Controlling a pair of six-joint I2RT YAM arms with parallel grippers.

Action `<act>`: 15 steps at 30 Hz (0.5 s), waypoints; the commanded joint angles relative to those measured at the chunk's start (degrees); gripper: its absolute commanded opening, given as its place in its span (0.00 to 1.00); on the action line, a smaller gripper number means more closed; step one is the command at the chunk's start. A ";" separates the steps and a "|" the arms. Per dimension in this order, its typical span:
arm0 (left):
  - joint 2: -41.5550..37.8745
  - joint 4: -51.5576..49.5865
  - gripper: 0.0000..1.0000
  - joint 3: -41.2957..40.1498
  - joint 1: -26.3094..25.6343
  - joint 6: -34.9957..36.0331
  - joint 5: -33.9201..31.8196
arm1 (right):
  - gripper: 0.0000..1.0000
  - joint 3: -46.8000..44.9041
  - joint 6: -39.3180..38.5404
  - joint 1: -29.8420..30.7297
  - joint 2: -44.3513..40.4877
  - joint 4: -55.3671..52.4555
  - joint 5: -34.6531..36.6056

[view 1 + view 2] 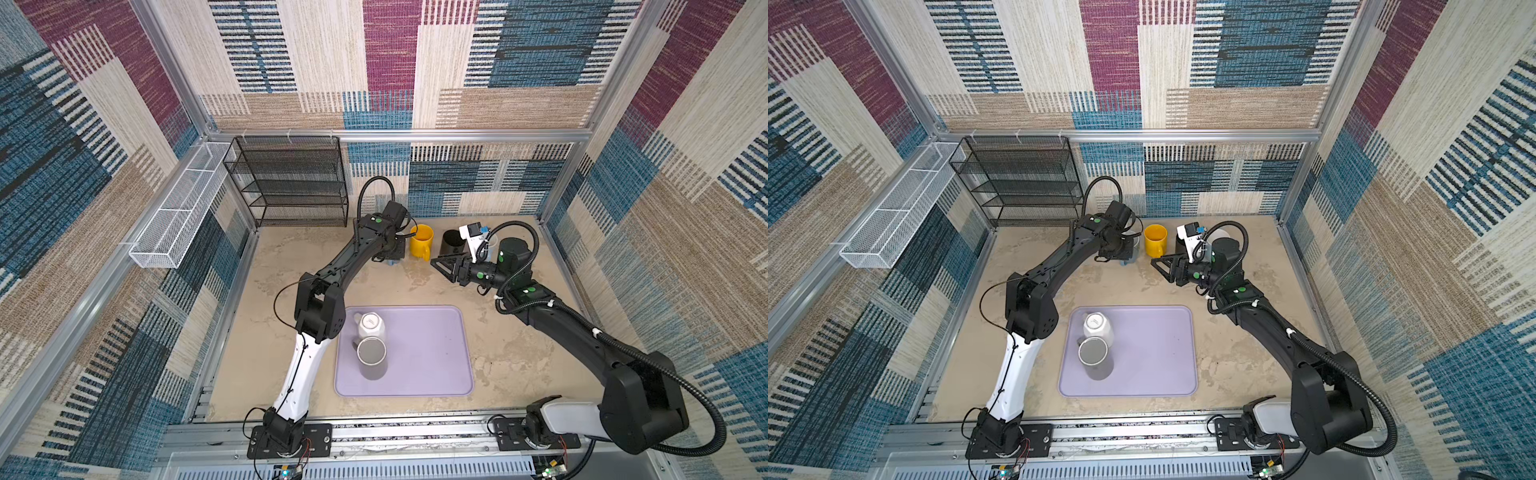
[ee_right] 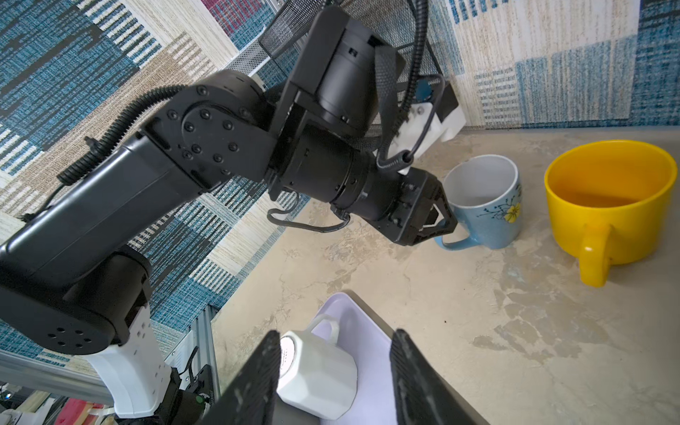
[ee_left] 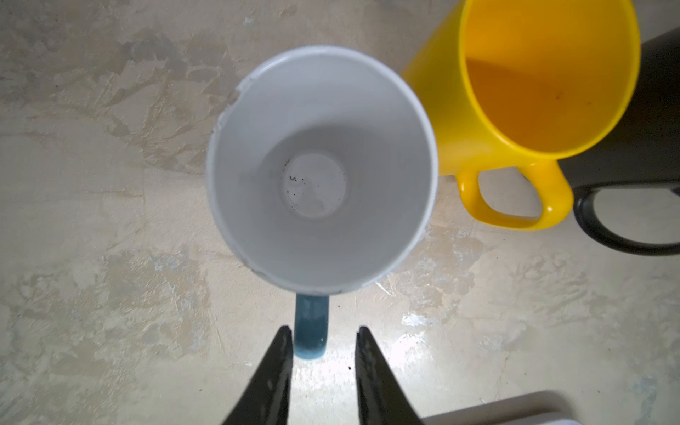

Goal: Turn the mug right side up
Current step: Place the mug at the top-center of the table.

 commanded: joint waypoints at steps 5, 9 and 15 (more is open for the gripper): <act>-2.09 2.59 0.31 -1.76 0.32 1.74 2.06 | 0.51 0.78 -0.43 -0.09 1.55 -0.09 0.85; -3.32 3.17 0.31 -3.18 0.58 2.30 2.21 | 0.52 0.89 -0.75 -0.05 2.16 -0.28 0.90; -4.63 3.61 0.31 -4.92 0.85 2.81 1.55 | 0.52 0.98 -0.53 -0.10 3.29 0.31 0.77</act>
